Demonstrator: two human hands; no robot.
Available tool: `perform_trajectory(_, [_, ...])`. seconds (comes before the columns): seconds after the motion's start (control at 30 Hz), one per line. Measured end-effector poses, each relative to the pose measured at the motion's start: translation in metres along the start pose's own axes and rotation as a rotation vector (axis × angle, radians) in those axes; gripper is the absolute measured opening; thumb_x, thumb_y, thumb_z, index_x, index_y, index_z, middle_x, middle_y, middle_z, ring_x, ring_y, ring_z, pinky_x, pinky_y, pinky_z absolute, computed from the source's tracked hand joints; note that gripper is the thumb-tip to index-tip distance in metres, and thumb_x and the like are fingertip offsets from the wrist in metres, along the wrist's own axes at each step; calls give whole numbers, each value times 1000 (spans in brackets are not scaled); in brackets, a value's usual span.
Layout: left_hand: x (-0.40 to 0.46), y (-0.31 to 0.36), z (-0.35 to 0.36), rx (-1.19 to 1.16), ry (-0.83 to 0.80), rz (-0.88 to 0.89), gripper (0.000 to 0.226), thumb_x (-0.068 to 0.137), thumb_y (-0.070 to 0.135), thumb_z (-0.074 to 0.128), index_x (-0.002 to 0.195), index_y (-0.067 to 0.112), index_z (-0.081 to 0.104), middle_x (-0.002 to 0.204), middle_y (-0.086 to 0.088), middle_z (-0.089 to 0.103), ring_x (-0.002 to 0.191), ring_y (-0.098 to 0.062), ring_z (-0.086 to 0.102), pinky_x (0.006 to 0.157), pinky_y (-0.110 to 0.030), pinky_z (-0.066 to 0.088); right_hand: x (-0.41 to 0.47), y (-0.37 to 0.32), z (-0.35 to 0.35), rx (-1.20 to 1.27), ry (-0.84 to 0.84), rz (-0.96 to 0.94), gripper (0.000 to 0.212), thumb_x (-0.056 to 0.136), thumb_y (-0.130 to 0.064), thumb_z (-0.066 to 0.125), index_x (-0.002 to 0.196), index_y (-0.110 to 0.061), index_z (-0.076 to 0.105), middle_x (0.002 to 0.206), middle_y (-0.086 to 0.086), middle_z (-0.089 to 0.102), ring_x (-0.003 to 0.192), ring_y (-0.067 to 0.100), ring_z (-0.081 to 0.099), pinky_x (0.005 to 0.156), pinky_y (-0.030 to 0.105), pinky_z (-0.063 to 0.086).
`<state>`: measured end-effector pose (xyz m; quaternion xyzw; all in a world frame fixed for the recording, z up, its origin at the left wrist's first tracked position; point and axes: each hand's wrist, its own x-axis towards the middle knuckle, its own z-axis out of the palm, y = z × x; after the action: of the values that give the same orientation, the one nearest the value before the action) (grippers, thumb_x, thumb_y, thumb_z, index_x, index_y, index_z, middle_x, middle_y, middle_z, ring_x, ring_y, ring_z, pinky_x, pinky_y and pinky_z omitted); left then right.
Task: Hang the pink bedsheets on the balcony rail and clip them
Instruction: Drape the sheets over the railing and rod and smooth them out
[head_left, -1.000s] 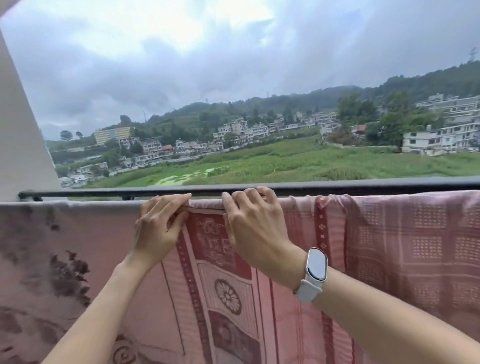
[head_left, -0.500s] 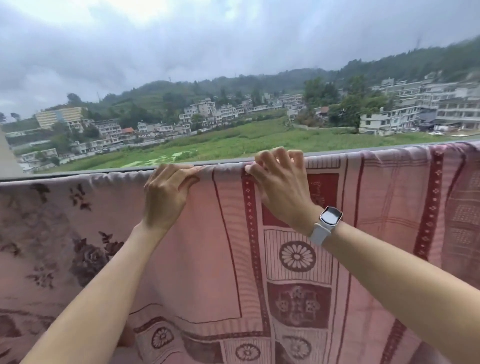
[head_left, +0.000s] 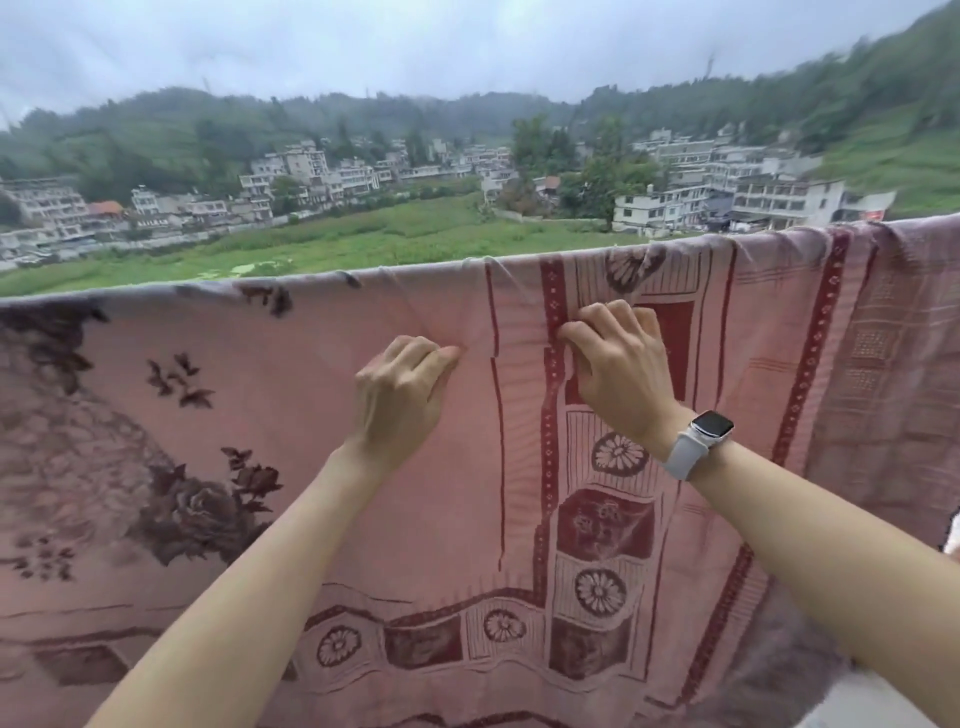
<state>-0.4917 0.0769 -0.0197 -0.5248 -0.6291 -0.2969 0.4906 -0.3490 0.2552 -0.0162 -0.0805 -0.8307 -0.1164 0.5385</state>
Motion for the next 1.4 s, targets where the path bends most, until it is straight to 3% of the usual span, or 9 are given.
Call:
perform_trajectory(0.13, [-3, -42, -23, 122, -37, -86, 33, 84, 17, 52, 116, 11, 55, 119, -9, 52, 112, -23, 42, 97, -41, 30, 19, -24, 7, 62, 40, -81, 34, 79, -12, 50, 113, -16, 53, 103, 3, 54, 98, 19, 45, 84, 37, 34])
perform_trajectory(0.3, [3, -111, -67, 315, -189, -353, 54, 81, 9, 62, 131, 7, 43, 137, -19, 41, 129, -32, 31, 107, -52, 19, 61, -70, 32, 92, 90, -221, 40, 79, -20, 56, 118, -15, 51, 111, 2, 46, 102, 20, 40, 85, 37, 31])
perform_trajectory(0.4, [5, -143, -85, 334, -187, -433, 40, 81, 9, 63, 120, 3, 55, 120, -20, 57, 114, -39, 49, 103, -52, 28, 89, -98, 51, 94, 74, -236, 43, 78, -28, 60, 117, -14, 49, 112, 6, 52, 100, 21, 38, 80, 36, 27])
perform_trajectory(0.6, [5, -162, -100, 273, -82, -205, 19, 76, 7, 68, 94, 3, 70, 90, -13, 72, 83, -30, 67, 75, -41, 55, 108, -135, 82, 24, 46, -201, 39, 70, -31, 74, 103, -19, 60, 99, 5, 60, 91, 20, 36, 74, 37, 24])
perform_trajectory(0.83, [-13, -170, -111, 204, 29, -43, 15, 78, -3, 62, 86, 4, 73, 79, -11, 73, 73, -25, 70, 59, -31, 56, 110, -187, 93, -24, 103, -294, 30, 78, -27, 60, 106, -18, 54, 101, 6, 61, 92, 22, 36, 74, 36, 25])
perform_trajectory(1.1, [-48, -182, -127, -59, -81, -6, 14, 74, -2, 68, 84, 6, 73, 76, -6, 74, 72, -21, 69, 54, -29, 55, 78, -237, 90, -71, 64, -59, 11, 75, -3, 64, 79, -13, 63, 86, 2, 64, 84, 19, 45, 72, 32, 32])
perform_trajectory(1.2, [-72, -206, -140, -12, -130, 98, 19, 77, 2, 65, 95, 6, 68, 89, -7, 71, 91, -23, 63, 74, -39, 54, 73, -243, 81, -87, 0, 41, 5, 80, -10, 64, 81, -14, 65, 88, 1, 65, 82, 25, 57, 69, 36, 39])
perform_trajectory(1.27, [-79, -236, -153, 88, -136, -4, 32, 83, 10, 59, 115, 8, 58, 116, -12, 61, 114, -24, 46, 99, -41, 36, 80, -250, 81, -110, -30, 56, 6, 80, -11, 62, 84, -13, 67, 87, 3, 65, 81, 27, 59, 73, 37, 34])
perform_trajectory(1.4, [-62, -303, -185, 212, -217, -266, 45, 86, 14, 55, 130, 10, 46, 138, -16, 42, 130, -32, 32, 109, -51, 15, 100, -288, 93, -83, -20, -14, 27, 78, -15, 55, 105, -11, 58, 99, 6, 61, 90, 24, 52, 79, 36, 31])
